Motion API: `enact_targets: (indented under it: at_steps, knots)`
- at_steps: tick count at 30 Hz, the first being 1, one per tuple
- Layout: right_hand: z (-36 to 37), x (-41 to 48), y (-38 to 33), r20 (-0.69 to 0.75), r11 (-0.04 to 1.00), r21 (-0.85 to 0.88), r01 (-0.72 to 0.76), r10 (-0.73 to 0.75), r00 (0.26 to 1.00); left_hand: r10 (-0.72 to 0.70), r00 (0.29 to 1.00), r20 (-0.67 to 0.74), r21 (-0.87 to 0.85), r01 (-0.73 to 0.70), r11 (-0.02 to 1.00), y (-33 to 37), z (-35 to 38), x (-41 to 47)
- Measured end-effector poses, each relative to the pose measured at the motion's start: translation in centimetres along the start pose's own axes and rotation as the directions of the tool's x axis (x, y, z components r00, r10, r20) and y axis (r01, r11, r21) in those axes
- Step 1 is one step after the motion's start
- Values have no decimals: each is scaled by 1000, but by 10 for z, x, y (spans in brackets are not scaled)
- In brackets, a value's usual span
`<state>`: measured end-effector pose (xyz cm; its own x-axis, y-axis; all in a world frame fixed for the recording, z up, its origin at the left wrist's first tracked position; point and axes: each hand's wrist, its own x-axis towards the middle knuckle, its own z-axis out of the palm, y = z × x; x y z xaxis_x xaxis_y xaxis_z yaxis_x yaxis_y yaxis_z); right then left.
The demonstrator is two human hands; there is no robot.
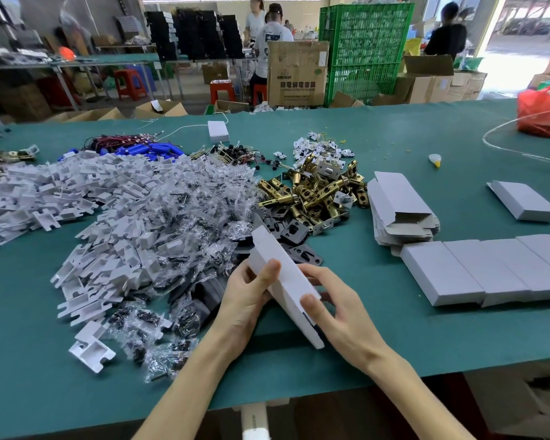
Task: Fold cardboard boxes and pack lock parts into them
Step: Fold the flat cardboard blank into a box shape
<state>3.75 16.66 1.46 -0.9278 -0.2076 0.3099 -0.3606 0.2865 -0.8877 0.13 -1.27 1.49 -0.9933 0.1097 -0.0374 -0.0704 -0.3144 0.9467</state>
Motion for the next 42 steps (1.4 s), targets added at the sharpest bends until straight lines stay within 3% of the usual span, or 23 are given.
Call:
enact_targets:
  at_steps: [7,14,21,26,31,42]
  knots:
    - [0,-2,0,-18,997,70,-44,45,999,61,996,-67,119,-53,991,-6,4,0]
    - [-4,-1,1,-54,988,129,-83,90,994,34,999,17,118,-35,992,-6,4,-1]
    - [-1,0,4,-19,969,208,-131,137,990,85,993,-78,163,-72,984,-7,8,-4]
    - [-1,2,3,0,954,233,-189,194,981,85,996,-33,195,-77,978,-8,9,-4]
    - [-6,4,4,-107,917,353,-187,238,965,71,997,25,172,-75,982,-12,4,-1]
    - [-9,5,9,-87,907,383,-177,226,970,76,997,10,96,-77,992,-15,0,0]
